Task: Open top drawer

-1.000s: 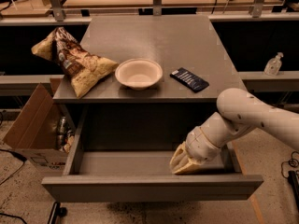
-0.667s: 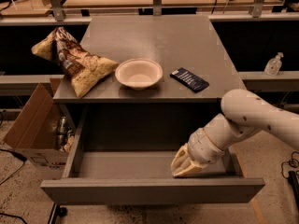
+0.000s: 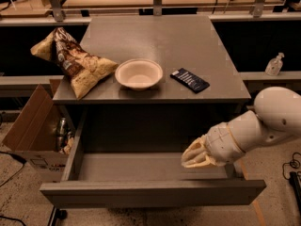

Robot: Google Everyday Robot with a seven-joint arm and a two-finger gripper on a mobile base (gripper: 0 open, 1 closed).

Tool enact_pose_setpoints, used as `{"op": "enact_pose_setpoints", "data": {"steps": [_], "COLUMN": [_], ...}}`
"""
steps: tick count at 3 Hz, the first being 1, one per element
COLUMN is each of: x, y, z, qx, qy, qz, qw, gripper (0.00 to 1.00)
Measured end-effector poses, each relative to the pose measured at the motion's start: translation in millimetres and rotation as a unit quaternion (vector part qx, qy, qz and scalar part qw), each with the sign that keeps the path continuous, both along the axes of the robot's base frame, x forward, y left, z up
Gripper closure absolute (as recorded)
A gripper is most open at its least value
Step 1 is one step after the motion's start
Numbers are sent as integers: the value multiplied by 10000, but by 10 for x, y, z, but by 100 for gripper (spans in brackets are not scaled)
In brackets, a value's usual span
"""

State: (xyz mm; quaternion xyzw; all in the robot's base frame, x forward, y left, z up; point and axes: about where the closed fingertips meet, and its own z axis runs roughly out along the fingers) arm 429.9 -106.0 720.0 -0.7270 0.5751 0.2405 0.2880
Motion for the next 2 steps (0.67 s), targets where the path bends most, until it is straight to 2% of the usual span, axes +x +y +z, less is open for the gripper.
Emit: {"op": "enact_pose_setpoints", "data": {"steps": [1,2], "x": [34,26], "y": [-91,-92], "z": [269,280], "qx": [391,419], "qy": [-382,-386], "qz": [-298,-311], "qw": [9981,9979], "gripper": [82,59]}}
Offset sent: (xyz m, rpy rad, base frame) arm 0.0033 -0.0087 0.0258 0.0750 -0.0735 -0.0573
